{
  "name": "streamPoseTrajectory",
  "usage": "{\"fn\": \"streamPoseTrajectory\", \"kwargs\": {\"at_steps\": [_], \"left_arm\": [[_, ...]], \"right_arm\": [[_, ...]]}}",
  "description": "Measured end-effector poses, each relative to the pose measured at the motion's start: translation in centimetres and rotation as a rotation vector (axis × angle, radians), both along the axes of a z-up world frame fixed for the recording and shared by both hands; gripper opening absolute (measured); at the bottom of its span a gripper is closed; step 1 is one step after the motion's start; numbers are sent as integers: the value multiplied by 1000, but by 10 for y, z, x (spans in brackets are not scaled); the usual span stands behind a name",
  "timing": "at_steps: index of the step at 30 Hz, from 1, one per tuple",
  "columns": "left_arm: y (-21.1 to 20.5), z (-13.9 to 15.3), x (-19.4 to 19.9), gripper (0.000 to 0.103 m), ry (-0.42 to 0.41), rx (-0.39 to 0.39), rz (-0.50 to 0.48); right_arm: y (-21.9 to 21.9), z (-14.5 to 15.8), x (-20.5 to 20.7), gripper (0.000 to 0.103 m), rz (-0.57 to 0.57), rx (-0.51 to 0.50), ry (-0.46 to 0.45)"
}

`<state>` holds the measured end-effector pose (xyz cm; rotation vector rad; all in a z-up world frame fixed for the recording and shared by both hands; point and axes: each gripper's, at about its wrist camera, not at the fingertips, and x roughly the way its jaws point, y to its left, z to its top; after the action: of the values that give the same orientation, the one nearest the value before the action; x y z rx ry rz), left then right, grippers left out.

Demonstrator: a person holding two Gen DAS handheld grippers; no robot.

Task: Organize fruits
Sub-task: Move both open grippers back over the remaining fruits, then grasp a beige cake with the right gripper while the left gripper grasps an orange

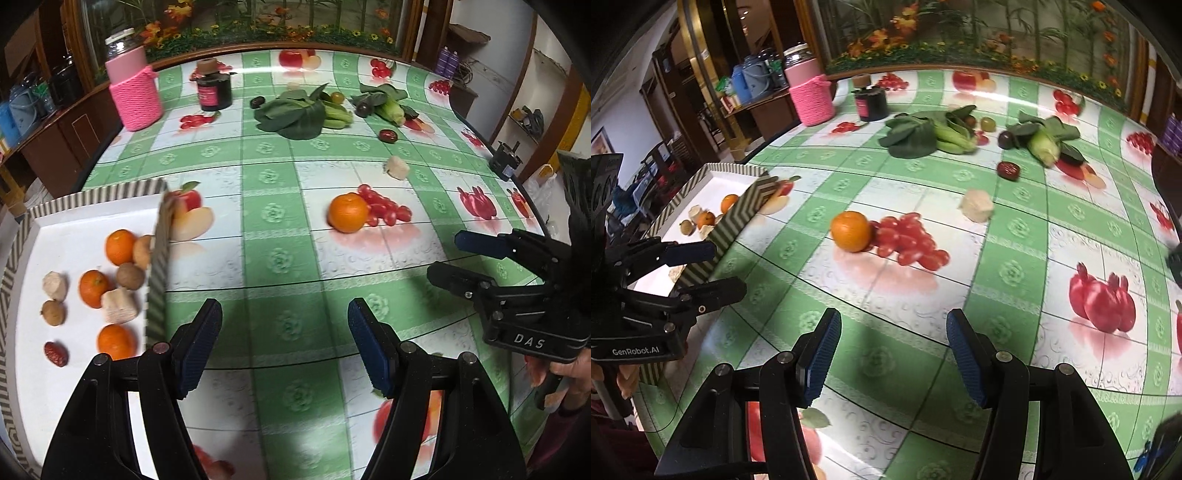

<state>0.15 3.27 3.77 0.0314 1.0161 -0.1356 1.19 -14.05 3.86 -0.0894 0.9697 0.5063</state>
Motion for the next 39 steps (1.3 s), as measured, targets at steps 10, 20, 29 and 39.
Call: {"fn": "streamPoseTrajectory", "kwargs": {"at_steps": [10,20,29,39], "left_arm": [[-20,-6,14,70,26,-13,-19],[-32,-6,31,70,31,-3,-25],[-41,-8,48,70,41,7,-39],[-46,-14,64,70,56,-5,-33]], "right_arm": [[-19,0,14,64,-58,-6,-5],[-23,8,49,64,-62,-54,-36],[-13,10,85,64,-27,-79,-54],[-4,-7,112,63,-6,-103,-67]]}}
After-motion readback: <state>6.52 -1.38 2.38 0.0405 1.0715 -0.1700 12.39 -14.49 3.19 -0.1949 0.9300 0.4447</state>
